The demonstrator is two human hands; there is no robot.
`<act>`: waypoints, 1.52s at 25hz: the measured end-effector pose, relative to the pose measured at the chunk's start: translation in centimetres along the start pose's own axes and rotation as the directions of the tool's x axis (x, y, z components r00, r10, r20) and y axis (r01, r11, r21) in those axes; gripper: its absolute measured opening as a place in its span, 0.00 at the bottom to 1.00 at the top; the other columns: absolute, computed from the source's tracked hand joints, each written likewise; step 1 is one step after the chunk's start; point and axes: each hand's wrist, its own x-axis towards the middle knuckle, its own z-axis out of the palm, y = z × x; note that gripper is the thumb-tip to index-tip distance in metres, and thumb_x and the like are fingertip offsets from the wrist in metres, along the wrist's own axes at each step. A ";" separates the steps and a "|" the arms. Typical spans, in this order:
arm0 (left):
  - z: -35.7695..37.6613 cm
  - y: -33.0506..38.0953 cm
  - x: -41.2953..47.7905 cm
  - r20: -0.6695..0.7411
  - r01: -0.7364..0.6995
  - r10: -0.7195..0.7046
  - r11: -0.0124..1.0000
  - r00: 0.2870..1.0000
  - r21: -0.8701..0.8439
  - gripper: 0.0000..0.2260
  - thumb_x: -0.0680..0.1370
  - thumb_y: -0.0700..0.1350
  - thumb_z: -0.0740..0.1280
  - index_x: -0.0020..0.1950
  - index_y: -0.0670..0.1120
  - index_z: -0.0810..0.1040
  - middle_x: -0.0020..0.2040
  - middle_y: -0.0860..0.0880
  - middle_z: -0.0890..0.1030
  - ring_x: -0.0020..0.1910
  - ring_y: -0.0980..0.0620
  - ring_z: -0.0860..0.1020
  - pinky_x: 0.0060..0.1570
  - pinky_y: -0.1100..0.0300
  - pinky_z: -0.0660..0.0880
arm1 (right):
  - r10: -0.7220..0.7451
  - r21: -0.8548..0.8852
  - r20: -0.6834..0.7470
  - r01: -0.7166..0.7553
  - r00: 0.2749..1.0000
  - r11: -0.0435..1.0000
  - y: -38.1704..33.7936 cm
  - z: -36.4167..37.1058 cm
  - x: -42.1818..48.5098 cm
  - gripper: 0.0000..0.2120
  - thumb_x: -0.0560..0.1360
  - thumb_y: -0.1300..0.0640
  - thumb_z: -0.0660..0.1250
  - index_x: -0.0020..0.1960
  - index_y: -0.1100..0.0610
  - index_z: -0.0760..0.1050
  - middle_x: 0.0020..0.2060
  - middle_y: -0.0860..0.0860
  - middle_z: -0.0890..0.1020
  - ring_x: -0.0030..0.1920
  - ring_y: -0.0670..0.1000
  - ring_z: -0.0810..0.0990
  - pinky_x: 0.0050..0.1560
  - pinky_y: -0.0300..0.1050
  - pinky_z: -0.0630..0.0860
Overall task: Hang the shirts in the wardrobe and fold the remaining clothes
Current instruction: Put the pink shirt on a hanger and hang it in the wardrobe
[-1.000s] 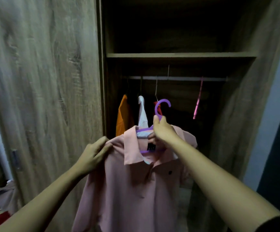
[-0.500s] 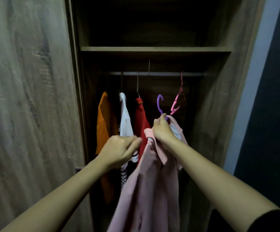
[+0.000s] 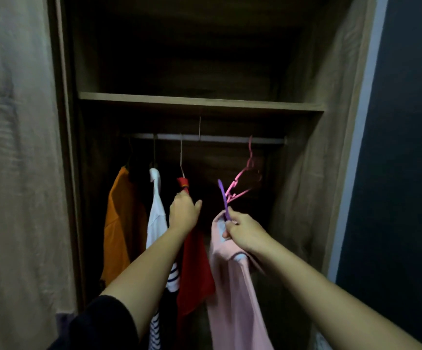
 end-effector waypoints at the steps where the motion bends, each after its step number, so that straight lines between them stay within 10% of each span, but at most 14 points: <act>1: 0.7 -0.3 0.5 0.019 0.028 -0.028 1.000 0.999 -0.007 0.19 0.78 0.45 0.64 0.64 0.36 0.67 0.58 0.35 0.76 0.59 0.35 0.74 0.55 0.49 0.70 | 0.000 0.027 0.023 -0.001 1.000 1.000 0.4 0.1 0.7 0.21 0.76 0.58 0.58 0.69 0.55 0.68 0.40 0.48 0.83 0.50 0.48 0.79 0.58 0.44 0.72; 6: 2.1 -2.2 1.7 0.054 0.076 -0.078 0.997 0.996 0.022 0.25 0.76 0.35 0.58 0.73 0.38 0.57 0.56 0.32 0.77 0.56 0.33 0.75 0.54 0.47 0.71 | -0.035 0.074 0.066 0.030 0.997 0.997 0.6 0.8 3.4 0.10 0.75 0.59 0.57 0.50 0.54 0.77 0.37 0.47 0.82 0.45 0.46 0.77 0.57 0.47 0.73; 14: -2.5 -1.2 -0.8 -0.249 -0.003 -0.079 0.950 0.965 -0.312 0.12 0.79 0.44 0.61 0.58 0.41 0.79 0.49 0.41 0.83 0.50 0.45 0.79 0.47 0.59 0.67 | -0.041 0.101 -0.067 0.048 0.997 0.994 -2.6 1.9 6.9 0.13 0.79 0.57 0.56 0.60 0.55 0.73 0.56 0.55 0.79 0.58 0.56 0.76 0.56 0.43 0.71; 18: -4.3 -0.5 -3.2 0.260 0.318 -0.199 0.747 0.945 -0.583 0.19 0.72 0.61 0.66 0.35 0.47 0.82 0.29 0.53 0.80 0.38 0.47 0.78 0.40 0.54 0.72 | -0.096 0.244 -0.041 0.103 0.995 0.964 -3.2 2.0 8.7 0.12 0.79 0.59 0.59 0.62 0.58 0.71 0.47 0.52 0.80 0.44 0.52 0.81 0.48 0.38 0.78; 22: -4.9 0.9 -4.3 0.388 0.361 -0.186 0.819 0.903 -0.446 0.25 0.67 0.57 0.73 0.58 0.45 0.77 0.52 0.49 0.82 0.52 0.50 0.80 0.52 0.56 0.75 | -0.088 0.398 0.030 0.069 0.996 0.915 -4.6 1.3 11.0 0.06 0.78 0.62 0.60 0.54 0.56 0.66 0.36 0.55 0.77 0.24 0.44 0.75 0.29 0.38 0.74; 24: -4.3 1.3 -3.8 0.338 0.369 -0.253 0.862 0.907 -0.346 0.17 0.69 0.47 0.72 0.55 0.43 0.74 0.51 0.45 0.78 0.49 0.46 0.78 0.49 0.56 0.74 | -0.077 0.425 0.036 0.054 0.996 0.903 -5.0 1.0 12.0 0.06 0.79 0.62 0.60 0.53 0.56 0.64 0.33 0.54 0.76 0.21 0.43 0.75 0.27 0.39 0.75; 27: -3.7 2.3 -3.6 0.316 0.324 -0.202 0.856 0.927 -0.403 0.02 0.74 0.37 0.63 0.43 0.41 0.75 0.45 0.37 0.80 0.45 0.40 0.79 0.42 0.58 0.69 | -0.164 0.228 0.022 0.155 0.986 0.961 -5.0 0.0 12.3 0.12 0.78 0.57 0.63 0.59 0.59 0.69 0.41 0.54 0.79 0.36 0.48 0.80 0.41 0.45 0.77; 32: -2.7 3.6 -3.9 0.211 0.283 -0.207 0.849 0.955 -0.446 0.12 0.74 0.35 0.58 0.54 0.39 0.77 0.52 0.36 0.80 0.54 0.37 0.78 0.47 0.54 0.74 | -0.452 -0.470 -0.319 0.276 0.833 0.839 -3.0 -1.9 11.8 0.20 0.77 0.52 0.62 0.67 0.58 0.69 0.61 0.58 0.76 0.62 0.58 0.73 0.60 0.50 0.70; 38: -2.3 4.8 -3.8 0.194 0.300 -0.236 0.837 0.952 -0.456 0.11 0.75 0.34 0.57 0.54 0.34 0.75 0.50 0.35 0.79 0.43 0.42 0.78 0.27 0.65 0.66 | 0.016 -0.290 -0.325 -0.115 0.946 0.950 -1.3 -1.2 12.9 0.41 0.75 0.58 0.65 0.75 0.64 0.41 0.75 0.64 0.47 0.72 0.63 0.58 0.68 0.53 0.63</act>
